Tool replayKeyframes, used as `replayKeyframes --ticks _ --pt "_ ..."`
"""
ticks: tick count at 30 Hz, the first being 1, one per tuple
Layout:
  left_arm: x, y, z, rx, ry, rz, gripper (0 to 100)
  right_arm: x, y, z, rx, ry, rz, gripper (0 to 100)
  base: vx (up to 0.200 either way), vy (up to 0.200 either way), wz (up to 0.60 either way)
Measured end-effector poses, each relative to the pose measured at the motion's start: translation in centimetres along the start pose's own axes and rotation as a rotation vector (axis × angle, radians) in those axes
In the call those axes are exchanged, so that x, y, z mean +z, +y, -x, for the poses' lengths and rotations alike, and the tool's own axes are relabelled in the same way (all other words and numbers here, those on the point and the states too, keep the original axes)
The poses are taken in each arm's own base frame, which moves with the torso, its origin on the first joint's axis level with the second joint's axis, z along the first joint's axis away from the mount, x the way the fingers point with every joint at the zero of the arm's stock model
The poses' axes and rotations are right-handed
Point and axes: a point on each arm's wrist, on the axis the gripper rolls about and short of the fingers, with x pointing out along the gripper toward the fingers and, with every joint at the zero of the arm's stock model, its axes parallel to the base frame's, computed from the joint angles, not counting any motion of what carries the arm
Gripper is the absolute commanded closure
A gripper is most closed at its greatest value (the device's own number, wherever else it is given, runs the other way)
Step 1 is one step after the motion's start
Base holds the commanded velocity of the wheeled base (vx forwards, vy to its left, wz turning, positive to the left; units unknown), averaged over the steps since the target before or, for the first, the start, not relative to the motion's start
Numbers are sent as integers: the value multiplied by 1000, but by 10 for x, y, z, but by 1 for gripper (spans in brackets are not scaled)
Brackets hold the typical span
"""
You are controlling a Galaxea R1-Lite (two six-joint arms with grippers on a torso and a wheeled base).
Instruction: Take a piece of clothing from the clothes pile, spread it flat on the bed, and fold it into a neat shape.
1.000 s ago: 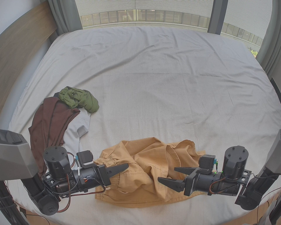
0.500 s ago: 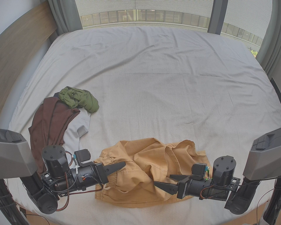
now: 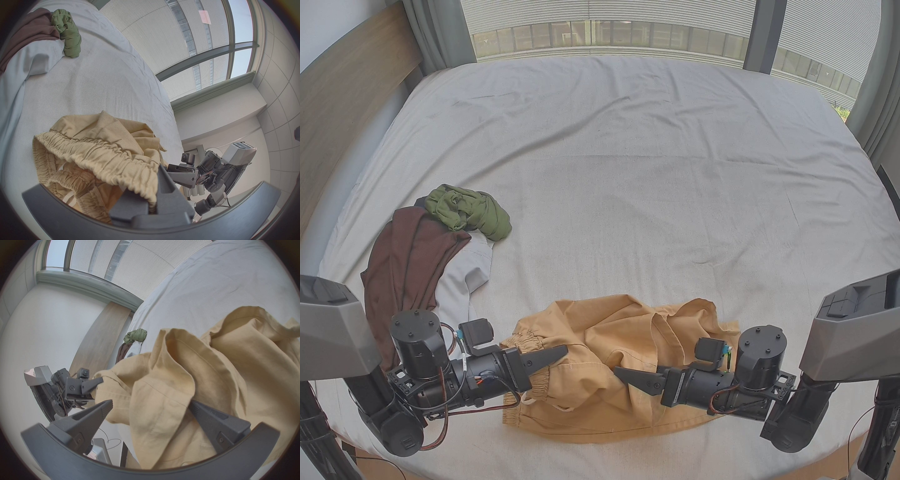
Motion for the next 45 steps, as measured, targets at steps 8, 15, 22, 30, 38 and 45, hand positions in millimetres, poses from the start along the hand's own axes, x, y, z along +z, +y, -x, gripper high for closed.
replayKeyframes --ticks 8,15,22,30,38,45 --pt "-1 2 -1 5 6 3 100 12 10 -11 52 -52 -9 0 0 0 0" --pt "-3 3 -2 10 12 4 100 26 24 -5 104 -98 -11 0 0 0 0" --pt "-4 5 -3 14 18 -3 100 28 30 4 142 -79 -23 0 0 0 0" --pt "-4 6 -3 17 17 -2 100 16 24 1 125 -30 -34 0 0 0 0" --pt "-3 6 -3 17 16 -2 100 8 21 -5 119 -1 -38 0 0 0 0" --pt "-4 7 -3 20 18 0 100 4 23 -8 125 10 -39 100 0 0 0"
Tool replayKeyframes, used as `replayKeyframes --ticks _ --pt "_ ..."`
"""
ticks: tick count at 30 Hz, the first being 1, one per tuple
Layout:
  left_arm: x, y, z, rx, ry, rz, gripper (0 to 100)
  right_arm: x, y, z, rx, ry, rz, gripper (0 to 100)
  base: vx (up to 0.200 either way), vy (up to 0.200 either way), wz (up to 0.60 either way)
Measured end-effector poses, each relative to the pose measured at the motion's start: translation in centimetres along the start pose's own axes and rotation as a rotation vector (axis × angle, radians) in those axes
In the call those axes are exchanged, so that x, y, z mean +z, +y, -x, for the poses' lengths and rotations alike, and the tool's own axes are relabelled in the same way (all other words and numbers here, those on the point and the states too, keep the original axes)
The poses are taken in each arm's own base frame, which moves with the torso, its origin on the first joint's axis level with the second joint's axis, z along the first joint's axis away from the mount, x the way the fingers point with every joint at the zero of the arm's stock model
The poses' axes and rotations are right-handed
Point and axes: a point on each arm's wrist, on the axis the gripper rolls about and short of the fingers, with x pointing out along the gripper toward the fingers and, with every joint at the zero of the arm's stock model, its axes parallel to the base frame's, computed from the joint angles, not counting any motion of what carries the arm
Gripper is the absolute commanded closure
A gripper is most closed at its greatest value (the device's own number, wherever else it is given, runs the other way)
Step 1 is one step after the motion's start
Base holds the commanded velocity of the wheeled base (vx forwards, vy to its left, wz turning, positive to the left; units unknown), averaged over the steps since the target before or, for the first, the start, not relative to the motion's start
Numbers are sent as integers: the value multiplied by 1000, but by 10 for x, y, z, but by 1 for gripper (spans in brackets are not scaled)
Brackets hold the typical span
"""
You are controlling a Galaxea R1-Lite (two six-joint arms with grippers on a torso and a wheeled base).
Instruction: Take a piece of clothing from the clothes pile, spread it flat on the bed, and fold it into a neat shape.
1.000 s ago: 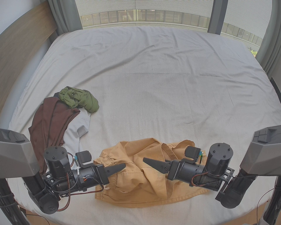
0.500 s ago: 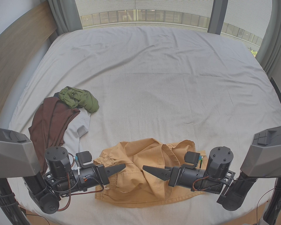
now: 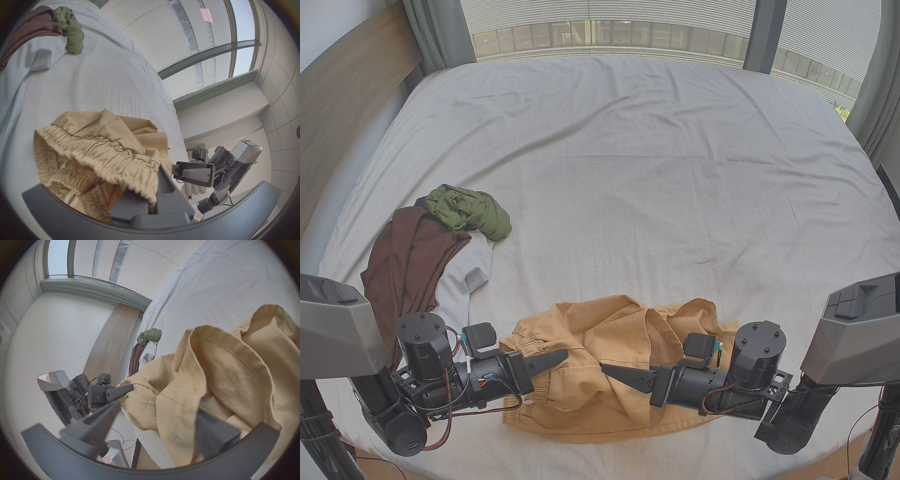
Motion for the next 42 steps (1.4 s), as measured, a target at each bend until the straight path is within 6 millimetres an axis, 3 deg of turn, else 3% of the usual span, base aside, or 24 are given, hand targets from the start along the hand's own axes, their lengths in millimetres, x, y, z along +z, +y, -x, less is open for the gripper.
replayKeyframes --ticks 12,19,35,42 --pt "0 1 -1 1 1 1 100 -2 -3 0 -7 6 -2 100 0 0 0" --pt "7 -2 0 -9 -28 -11 100 10 6 9 13 -34 14 100 0 0 0" --pt "62 -37 31 -114 -274 -132 100 68 62 72 202 -231 134 100 0 0 0" --pt "77 -44 38 -134 -340 -180 100 84 65 88 202 -304 160 100 0 0 0"
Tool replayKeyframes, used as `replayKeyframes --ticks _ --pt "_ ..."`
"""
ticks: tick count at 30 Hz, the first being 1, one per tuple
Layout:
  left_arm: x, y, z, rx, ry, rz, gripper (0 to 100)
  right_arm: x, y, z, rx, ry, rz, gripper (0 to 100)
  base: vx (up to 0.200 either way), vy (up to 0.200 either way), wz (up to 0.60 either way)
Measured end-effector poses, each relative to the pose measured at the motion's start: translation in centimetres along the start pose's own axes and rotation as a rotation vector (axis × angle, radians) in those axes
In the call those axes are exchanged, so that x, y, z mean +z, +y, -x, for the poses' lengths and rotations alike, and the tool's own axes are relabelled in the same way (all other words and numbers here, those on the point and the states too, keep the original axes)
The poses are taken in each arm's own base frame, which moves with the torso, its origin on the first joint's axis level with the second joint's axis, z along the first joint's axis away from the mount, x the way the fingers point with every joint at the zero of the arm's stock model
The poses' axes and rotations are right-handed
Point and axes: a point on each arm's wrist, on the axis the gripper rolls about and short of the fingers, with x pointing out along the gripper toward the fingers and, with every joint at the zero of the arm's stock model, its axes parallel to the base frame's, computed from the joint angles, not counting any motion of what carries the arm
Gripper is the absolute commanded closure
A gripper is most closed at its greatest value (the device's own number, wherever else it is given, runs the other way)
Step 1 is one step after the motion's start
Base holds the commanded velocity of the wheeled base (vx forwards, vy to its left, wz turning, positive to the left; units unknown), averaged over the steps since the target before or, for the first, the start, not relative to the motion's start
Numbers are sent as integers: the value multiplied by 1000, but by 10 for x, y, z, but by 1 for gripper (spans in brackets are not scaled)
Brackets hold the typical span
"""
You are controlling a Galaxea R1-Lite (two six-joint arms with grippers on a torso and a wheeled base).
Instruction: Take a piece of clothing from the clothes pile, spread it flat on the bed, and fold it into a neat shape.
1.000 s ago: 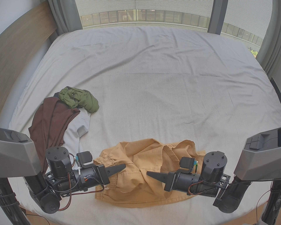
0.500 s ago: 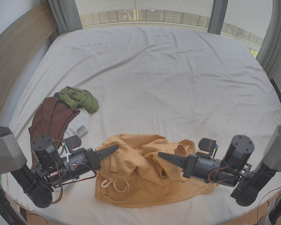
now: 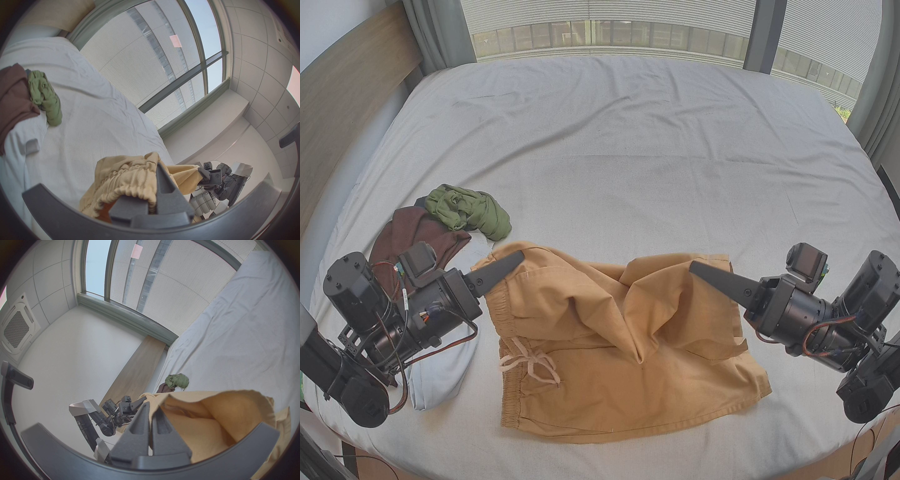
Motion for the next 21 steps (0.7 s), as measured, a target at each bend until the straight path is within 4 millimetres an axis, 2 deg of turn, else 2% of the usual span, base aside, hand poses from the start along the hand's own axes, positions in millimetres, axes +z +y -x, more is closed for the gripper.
replayKeyframes --ticks 21 --pt "29 19 13 34 -68 -99 100 37 -23 16 -87 -124 60 100 0 0 0"
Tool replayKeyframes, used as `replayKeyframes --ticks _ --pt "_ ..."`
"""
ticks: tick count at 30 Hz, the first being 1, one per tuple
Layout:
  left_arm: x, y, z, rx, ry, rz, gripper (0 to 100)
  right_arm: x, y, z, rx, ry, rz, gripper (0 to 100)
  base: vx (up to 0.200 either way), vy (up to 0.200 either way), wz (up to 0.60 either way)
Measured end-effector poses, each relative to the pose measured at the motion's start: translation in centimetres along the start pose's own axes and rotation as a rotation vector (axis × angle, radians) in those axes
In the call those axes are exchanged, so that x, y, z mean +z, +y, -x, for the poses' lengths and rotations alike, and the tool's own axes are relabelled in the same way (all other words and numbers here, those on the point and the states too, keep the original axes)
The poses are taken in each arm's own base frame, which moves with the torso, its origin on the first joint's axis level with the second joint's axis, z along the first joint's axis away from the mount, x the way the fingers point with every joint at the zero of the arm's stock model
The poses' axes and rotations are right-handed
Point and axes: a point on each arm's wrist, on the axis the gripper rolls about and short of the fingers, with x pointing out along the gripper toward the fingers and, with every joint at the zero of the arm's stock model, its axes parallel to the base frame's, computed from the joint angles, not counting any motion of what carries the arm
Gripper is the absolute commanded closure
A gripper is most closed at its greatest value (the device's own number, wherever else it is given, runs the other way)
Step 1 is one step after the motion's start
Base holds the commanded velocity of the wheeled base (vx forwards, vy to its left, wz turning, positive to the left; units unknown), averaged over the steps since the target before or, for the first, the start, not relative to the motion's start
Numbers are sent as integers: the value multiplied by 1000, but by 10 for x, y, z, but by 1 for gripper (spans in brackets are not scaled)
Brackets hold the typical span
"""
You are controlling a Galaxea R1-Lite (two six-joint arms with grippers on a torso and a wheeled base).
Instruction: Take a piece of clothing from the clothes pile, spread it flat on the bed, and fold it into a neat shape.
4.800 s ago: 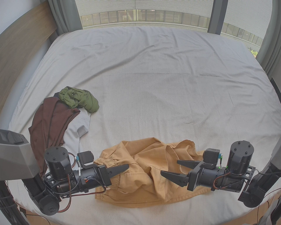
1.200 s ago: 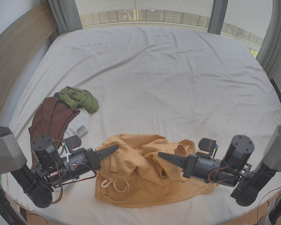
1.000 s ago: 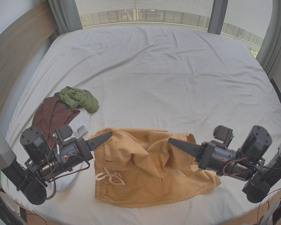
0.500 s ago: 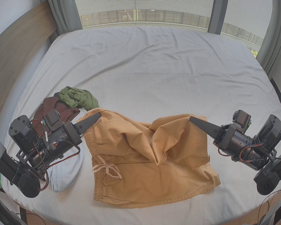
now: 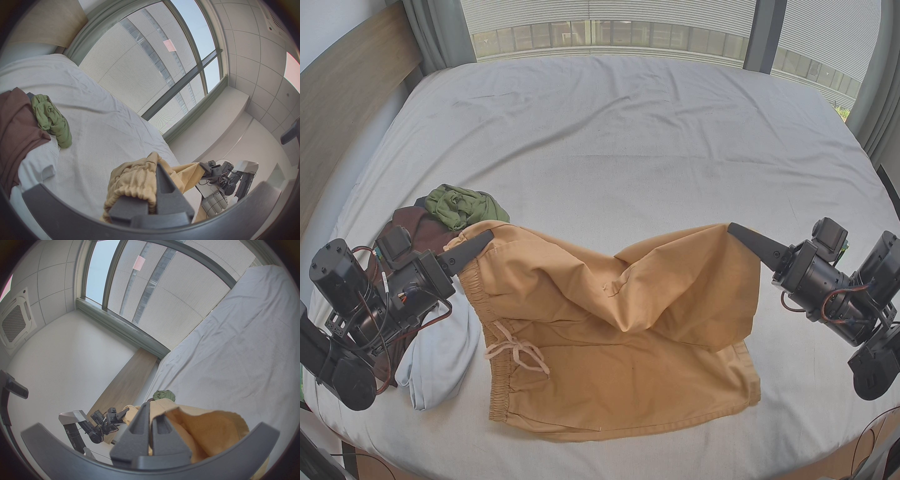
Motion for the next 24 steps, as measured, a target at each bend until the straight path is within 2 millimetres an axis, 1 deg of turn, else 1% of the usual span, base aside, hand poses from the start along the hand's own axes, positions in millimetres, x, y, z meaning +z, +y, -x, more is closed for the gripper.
replayKeyframes --ticks 14,24 --pt "3 2 1 8 -11 -8 100 24 -6 5 -13 -75 47 100 0 0 0" --pt "9 1 7 -13 -9 -20 100 42 -9 8 -22 -128 83 100 0 0 0"
